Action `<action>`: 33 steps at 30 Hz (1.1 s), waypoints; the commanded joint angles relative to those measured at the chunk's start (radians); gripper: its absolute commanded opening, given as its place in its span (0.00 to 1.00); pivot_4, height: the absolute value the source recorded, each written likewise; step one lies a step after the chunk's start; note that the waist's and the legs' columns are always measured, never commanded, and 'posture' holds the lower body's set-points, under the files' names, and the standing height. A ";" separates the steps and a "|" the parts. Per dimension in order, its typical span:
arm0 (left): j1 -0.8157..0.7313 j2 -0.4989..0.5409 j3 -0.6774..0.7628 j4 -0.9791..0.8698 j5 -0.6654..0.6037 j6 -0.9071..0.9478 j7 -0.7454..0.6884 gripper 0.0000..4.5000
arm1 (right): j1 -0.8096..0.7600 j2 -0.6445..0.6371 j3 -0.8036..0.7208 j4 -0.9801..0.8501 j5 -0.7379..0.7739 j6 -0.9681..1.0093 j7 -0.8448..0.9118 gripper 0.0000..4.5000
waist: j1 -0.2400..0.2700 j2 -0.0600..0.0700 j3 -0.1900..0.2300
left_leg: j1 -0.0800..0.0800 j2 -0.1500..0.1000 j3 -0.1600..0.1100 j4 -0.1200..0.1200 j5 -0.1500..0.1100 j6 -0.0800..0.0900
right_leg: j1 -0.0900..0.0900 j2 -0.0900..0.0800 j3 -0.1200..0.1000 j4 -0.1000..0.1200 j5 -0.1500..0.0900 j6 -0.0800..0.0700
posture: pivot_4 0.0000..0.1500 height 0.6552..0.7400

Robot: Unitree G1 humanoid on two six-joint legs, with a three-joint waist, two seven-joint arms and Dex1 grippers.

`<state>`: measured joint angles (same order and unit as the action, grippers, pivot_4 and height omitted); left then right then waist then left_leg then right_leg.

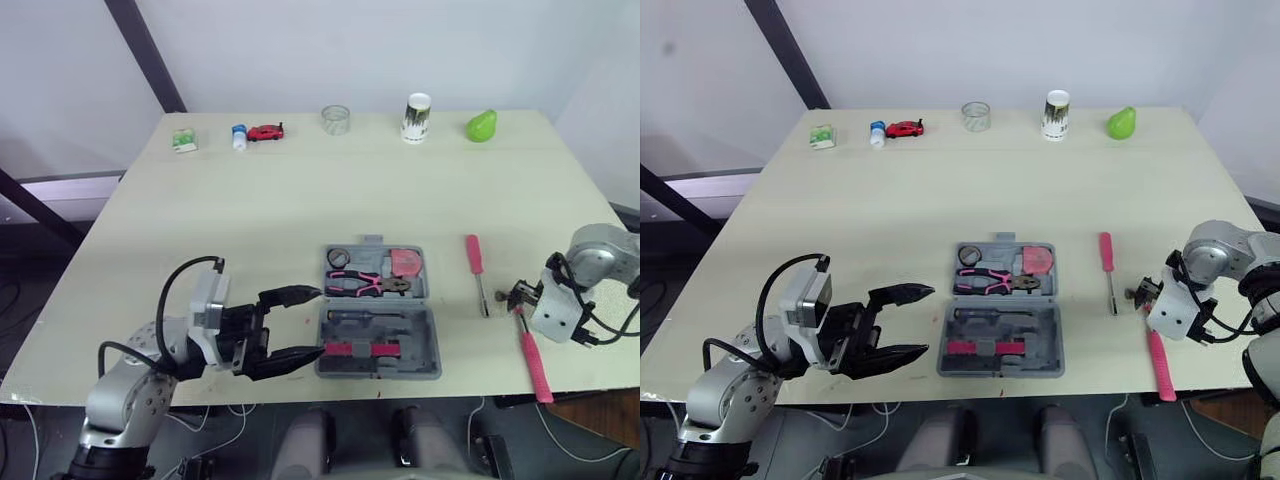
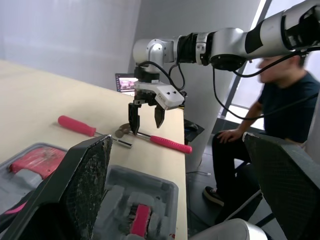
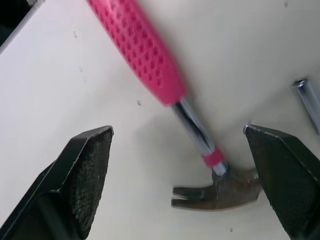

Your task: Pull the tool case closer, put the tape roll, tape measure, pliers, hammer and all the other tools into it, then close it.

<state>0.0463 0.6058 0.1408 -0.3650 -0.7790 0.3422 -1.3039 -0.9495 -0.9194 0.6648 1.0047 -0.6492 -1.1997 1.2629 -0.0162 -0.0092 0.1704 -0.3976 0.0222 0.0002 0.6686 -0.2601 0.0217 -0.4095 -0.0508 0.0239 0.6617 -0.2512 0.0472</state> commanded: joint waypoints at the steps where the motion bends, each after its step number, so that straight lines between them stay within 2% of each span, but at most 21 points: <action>1: 0.024 0.015 0.030 -0.052 -0.024 -0.011 0.008 1.00 | -0.064 0.029 0.059 0.090 -0.139 -0.007 -0.160 0.72 | -0.001 0.000 0.000 | 0.000 0.000 0.000 0.000 0.000 0.000 | 0.000 0.000 0.000 0.000 0.000 0.000 | 1.00 1.00; 2: 0.032 0.017 0.034 -0.057 -0.025 -0.012 0.009 1.00 | -0.071 0.037 0.071 0.104 -0.161 -0.005 -0.190 0.59 | -0.002 0.000 0.000 | 0.000 0.000 0.000 0.000 0.000 0.000 | 0.000 0.000 0.000 0.000 0.000 0.000 | 1.00 1.00; 4: 0.039 0.020 0.038 -0.061 -0.028 -0.013 0.011 1.00 | -0.084 0.046 0.091 0.129 -0.192 -0.009 -0.239 0.42 | -0.001 0.000 0.000 | 0.000 0.000 0.000 0.000 0.000 0.000 | 0.000 0.000 0.001 0.000 0.000 0.000 | 1.00 1.00; 5: 0.041 0.021 0.040 -0.061 -0.028 -0.014 0.011 1.00 | -0.081 0.040 0.096 0.135 -0.202 -0.015 -0.261 0.39 | 0.001 0.000 0.000 | 0.000 0.000 0.000 0.000 0.000 0.000 | 0.000 0.000 0.000 0.000 0.000 0.000 | 1.00 1.00; 6: 0.041 0.021 0.039 -0.060 -0.028 -0.015 0.012 1.00 | -0.079 0.021 0.083 0.137 -0.188 -0.024 -0.268 0.27 | 0.000 0.000 0.000 | 0.000 0.000 0.000 0.000 0.000 0.000 | 0.000 0.000 0.000 0.000 0.000 0.000 | 1.00 1.00; 8: 0.037 0.020 0.037 -0.057 -0.027 -0.016 0.015 1.00 | -0.077 -0.013 0.051 0.143 -0.142 -0.039 -0.271 0.17 | 0.001 0.000 0.000 | 0.000 0.000 0.000 0.001 -0.001 0.001 | 0.001 -0.001 0.001 0.000 0.000 0.000 | 1.00 1.00; 10: 0.029 0.014 0.026 -0.049 -0.025 -0.018 0.016 1.00 | -0.063 -0.060 0.014 0.136 -0.064 -0.070 -0.253 0.01 | 0.006 0.001 0.000 | 0.000 0.000 0.000 0.001 -0.001 0.001 | 0.001 -0.002 0.000 0.000 0.000 0.000 | 1.00 1.00; 17: -0.032 0.006 -0.014 -0.002 -0.019 -0.015 -0.003 1.00 | 0.135 -0.283 -0.076 -0.069 0.304 -0.080 -0.130 0.01 | 0.001 0.001 0.000 | 0.000 0.000 0.000 0.000 -0.003 0.004 | 0.001 -0.003 0.000 0.001 0.000 0.001 | 1.00 1.00; 23: -0.067 0.014 -0.031 0.031 -0.020 -0.009 -0.028 1.00 | 0.391 -0.488 -0.178 -0.393 0.621 0.166 -0.032 0.01 | -0.011 0.005 0.000 | 0.002 0.001 0.002 0.000 -0.003 0.005 | 0.001 -0.003 0.001 0.002 0.000 0.001 | 1.00 1.00; 26: -0.078 0.016 -0.031 0.044 -0.020 -0.008 -0.035 1.00 | 0.594 -0.595 -0.267 -0.560 0.785 0.356 -0.069 0.01 | -0.002 0.006 0.000 | 0.002 0.001 0.001 0.000 -0.003 0.005 | 0.001 -0.003 0.001 0.002 0.000 0.001 | 1.00 1.00; 30: -0.077 0.019 -0.029 0.047 -0.022 -0.005 -0.041 1.00 | 0.971 -0.746 -0.407 -0.779 1.104 0.728 -0.264 0.01 | 0.005 0.007 0.000 | 0.001 0.001 0.002 0.000 -0.003 0.005 | 0.001 -0.003 0.001 0.002 0.000 0.001 | 1.00 1.00; 32: -0.074 0.021 -0.026 0.047 -0.023 -0.004 -0.043 1.00 | 1.186 -0.727 -0.604 -0.898 1.238 0.969 -0.350 0.01 | 0.004 0.007 0.000 | 0.001 0.001 0.001 0.001 -0.003 0.005 | 0.001 -0.003 0.001 0.001 0.000 0.001 | 1.00 1.00; 33: -0.073 0.023 -0.024 0.047 -0.023 -0.003 -0.043 1.00 | 1.298 -0.667 -0.760 -0.993 1.272 1.157 -0.381 0.01 | 0.004 0.004 -0.001 | 0.001 0.001 0.001 0.001 -0.003 0.005 | 0.001 -0.003 0.001 0.002 0.000 0.000 | 1.00 1.00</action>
<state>-0.0305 0.6199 0.1077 -0.3010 -0.7882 0.3430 -1.3380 0.2240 -1.6386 0.1578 0.1561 0.5000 -0.3433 0.9616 -0.0118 -0.0048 0.1692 -0.3965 0.0228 0.0012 0.6694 -0.2629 0.0266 -0.4079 -0.0533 0.0252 0.6630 -0.2510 0.0478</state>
